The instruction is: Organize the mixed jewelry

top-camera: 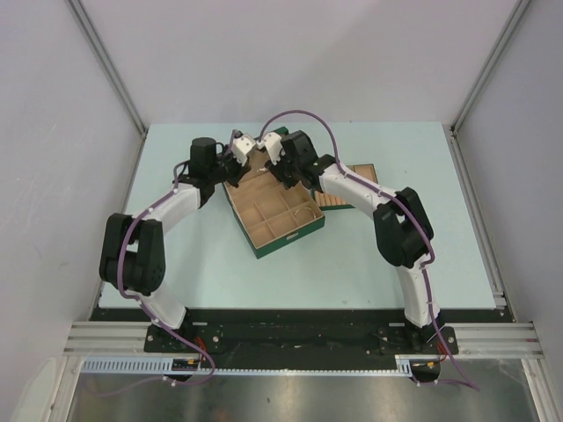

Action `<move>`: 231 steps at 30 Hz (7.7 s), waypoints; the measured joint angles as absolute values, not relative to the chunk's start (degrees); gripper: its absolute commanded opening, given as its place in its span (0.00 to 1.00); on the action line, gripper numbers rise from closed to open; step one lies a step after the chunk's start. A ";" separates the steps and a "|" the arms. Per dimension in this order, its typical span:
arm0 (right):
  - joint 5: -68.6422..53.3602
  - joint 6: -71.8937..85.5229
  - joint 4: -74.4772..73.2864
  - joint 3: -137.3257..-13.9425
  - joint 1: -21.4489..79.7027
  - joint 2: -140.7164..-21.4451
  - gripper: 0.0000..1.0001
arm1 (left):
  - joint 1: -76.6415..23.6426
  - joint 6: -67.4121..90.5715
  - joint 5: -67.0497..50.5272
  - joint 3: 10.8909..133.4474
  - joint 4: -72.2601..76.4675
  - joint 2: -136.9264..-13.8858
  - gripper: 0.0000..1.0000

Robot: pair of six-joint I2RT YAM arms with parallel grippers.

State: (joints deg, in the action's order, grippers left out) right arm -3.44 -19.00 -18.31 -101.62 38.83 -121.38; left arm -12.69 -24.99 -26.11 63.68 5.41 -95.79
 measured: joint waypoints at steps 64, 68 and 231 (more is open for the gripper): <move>-6.66 -12.36 -18.44 -89.82 28.53 -109.12 0.54 | -21.47 -34.96 -22.24 68.71 1.10 -104.66 0.23; -6.94 -12.10 -18.26 -88.88 28.25 -108.60 0.53 | -21.43 -35.07 -22.06 68.34 0.91 -104.66 0.23; 2.96 -8.60 -28.47 -92.79 6.48 -123.17 0.38 | -11.68 -22.48 -7.92 46.98 4.54 -68.29 0.78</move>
State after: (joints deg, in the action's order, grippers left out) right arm 2.96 -8.60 -28.47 -92.79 6.48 -123.17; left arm -11.68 -22.48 -7.92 46.98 4.54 -68.29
